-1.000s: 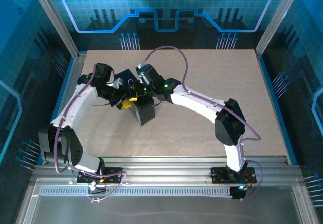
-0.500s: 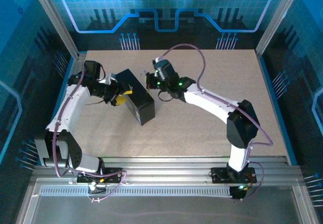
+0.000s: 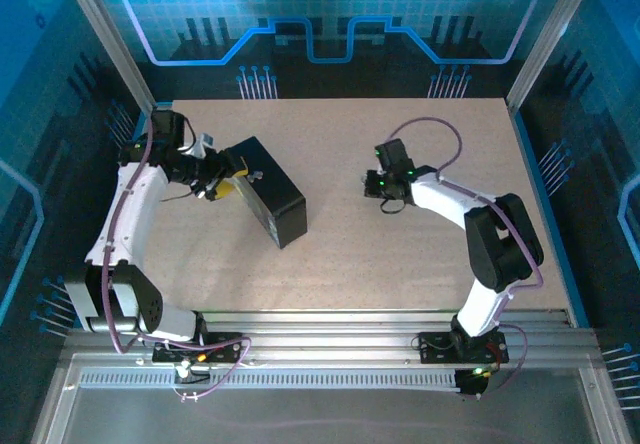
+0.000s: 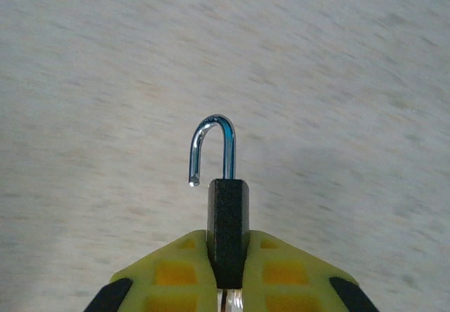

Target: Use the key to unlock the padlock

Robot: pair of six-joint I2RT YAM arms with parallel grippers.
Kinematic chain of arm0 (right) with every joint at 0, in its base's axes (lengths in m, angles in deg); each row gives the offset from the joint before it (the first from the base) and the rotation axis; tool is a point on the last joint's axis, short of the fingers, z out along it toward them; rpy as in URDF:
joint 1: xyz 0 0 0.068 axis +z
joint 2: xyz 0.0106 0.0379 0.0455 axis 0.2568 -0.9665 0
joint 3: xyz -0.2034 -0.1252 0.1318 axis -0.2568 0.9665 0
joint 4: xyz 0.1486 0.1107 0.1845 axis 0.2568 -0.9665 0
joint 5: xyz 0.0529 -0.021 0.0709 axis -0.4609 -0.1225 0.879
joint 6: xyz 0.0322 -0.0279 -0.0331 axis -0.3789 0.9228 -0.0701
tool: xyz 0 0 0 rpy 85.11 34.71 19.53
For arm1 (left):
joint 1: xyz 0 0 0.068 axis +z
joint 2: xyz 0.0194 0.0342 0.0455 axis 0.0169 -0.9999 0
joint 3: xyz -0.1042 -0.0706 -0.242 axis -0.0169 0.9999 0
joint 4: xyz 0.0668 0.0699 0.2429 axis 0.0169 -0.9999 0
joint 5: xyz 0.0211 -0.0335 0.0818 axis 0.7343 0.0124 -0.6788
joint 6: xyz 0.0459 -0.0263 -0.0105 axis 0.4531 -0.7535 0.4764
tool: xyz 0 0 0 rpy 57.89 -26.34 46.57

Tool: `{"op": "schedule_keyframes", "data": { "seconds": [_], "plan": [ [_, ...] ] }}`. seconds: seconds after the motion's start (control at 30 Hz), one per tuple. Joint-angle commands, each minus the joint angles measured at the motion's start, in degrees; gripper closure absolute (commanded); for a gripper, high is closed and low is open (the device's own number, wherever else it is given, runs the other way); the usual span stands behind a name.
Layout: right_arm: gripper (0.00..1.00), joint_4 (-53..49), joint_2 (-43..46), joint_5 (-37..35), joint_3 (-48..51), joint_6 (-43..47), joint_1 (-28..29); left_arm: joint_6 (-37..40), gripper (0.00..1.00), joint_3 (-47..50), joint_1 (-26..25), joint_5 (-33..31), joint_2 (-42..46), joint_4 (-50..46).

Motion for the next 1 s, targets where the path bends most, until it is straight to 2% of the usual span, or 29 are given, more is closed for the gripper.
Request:
{"op": "schedule_keyframes", "data": {
  "seconds": [0.0,0.1,0.17,0.27,0.33,0.37,0.4,0.47,0.67,0.7,0.73,0.97],
  "plan": [
    [0.85,0.0,2.1,2.6,1.8,3.8,-3.3,1.9,0.43,-1.8,0.6,-2.0,0.0,-2.9],
    [0.63,-1.8,2.5,4.8,2.4,5.4,-6.1,1.8,0.43,-2.0,0.6,-2.4,0.0,-3.0],
    [0.53,-3.0,3.6,5.7,2.1,7.1,-7.1,1.9,0.43,-2.1,0.7,-2.6,0.1,-3.3],
    [0.45,-5.2,6.2,6.5,0.3,10.5,-7.1,2.1,0.43,-2.3,0.9,-2.9,0.2,-3.7],
    [0.39,-5.8,8.2,9.4,-0.9,11.2,-6.8,2.3,0.43,-2.3,1.1,-3.3,0.2,-4.0],
    [0.27,-5.7,9.4,11.8,-1.6,11.1,-6.2,2.4,0.43,-2.3,1.3,-3.4,0.2,-4.0],
    [0.20,-5.5,10.3,13.8,-2.4,10.9,-5.2,2.3,0.43,-2.2,1.4,-3.6,0.2,-4.0],
    [0.19,-5.3,11.5,15.0,-4.3,10.8,-1.8,2.4,0.43,-1.8,1.7,-4.1,0.1,-4.0],
    [0.16,-8.5,9.4,10.7,-14.8,13.8,13.4,1.7,0.42,0.1,2.6,-6.9,0.0,-3.6],
    [0.12,-9.6,8.2,10.1,-17.1,14.6,15.7,1.3,0.42,0.6,3.0,-7.3,0.1,-3.4],
    [0.00,-10.7,6.9,9.3,-19.1,15.4,17.8,1.0,0.41,1.1,3.5,-7.4,0.3,-3.0],
    [0.00,-18.8,-5.0,4.4,-33.6,21.0,27.0,0.9,0.41,3.3,6.3,-6.6,0.9,-2.0]
  ]
}}
